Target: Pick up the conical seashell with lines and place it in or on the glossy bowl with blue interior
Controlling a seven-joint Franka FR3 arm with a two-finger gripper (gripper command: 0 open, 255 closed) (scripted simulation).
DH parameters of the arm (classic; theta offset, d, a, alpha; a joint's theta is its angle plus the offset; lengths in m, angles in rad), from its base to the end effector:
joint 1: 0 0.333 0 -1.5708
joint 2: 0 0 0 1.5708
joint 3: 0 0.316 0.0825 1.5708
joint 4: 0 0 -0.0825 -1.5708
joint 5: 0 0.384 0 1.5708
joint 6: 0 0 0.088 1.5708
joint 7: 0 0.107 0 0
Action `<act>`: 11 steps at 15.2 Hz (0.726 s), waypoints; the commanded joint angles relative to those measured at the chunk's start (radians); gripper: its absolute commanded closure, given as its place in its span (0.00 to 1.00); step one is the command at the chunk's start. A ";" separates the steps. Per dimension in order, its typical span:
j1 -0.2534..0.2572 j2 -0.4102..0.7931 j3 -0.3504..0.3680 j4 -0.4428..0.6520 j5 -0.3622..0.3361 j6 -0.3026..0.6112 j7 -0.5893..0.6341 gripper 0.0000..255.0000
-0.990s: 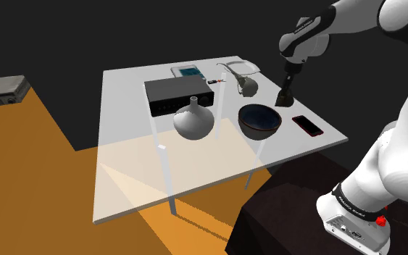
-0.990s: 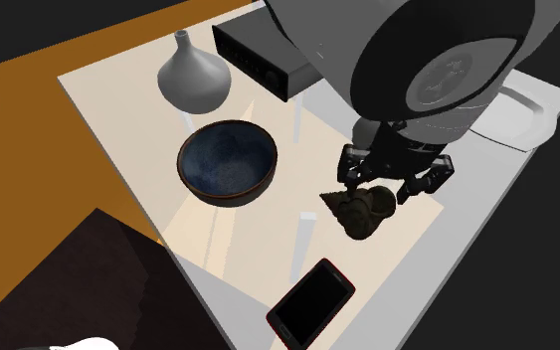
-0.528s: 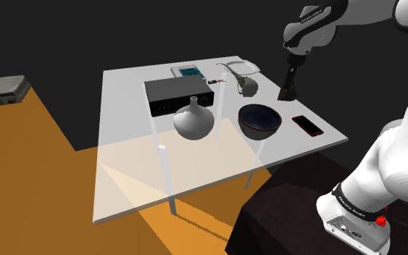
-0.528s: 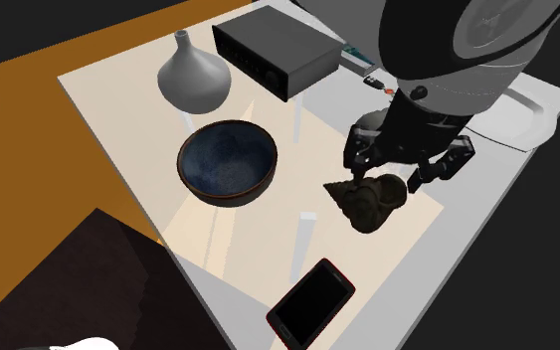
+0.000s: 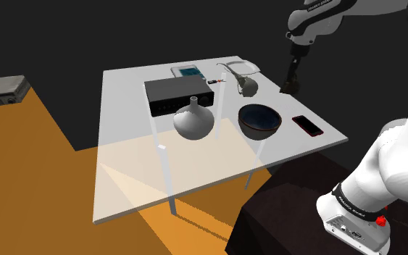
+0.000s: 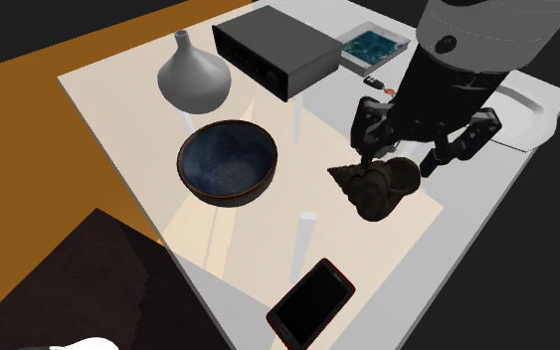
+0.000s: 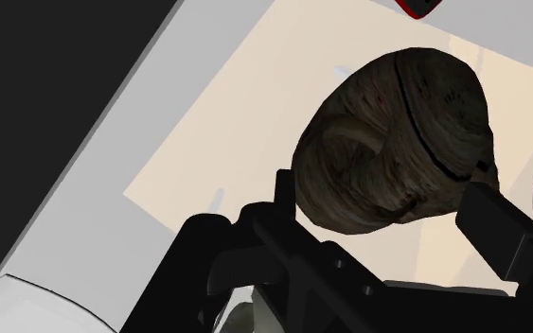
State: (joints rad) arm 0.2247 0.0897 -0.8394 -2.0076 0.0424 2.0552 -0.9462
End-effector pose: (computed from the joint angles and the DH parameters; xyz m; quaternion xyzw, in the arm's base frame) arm 0.4670 -0.3180 0.4246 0.9876 0.1559 -0.0145 0.0063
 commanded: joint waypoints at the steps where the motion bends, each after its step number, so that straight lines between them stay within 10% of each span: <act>1: 0.004 -0.017 -0.001 0.015 -0.014 -0.026 0.009 1.00; 11: 0.098 -0.206 0.098 -0.099 -0.157 -0.054 0.268 1.00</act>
State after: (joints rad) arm 0.3108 -0.0899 -0.7608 -2.0857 -0.0969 2.0011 -0.7206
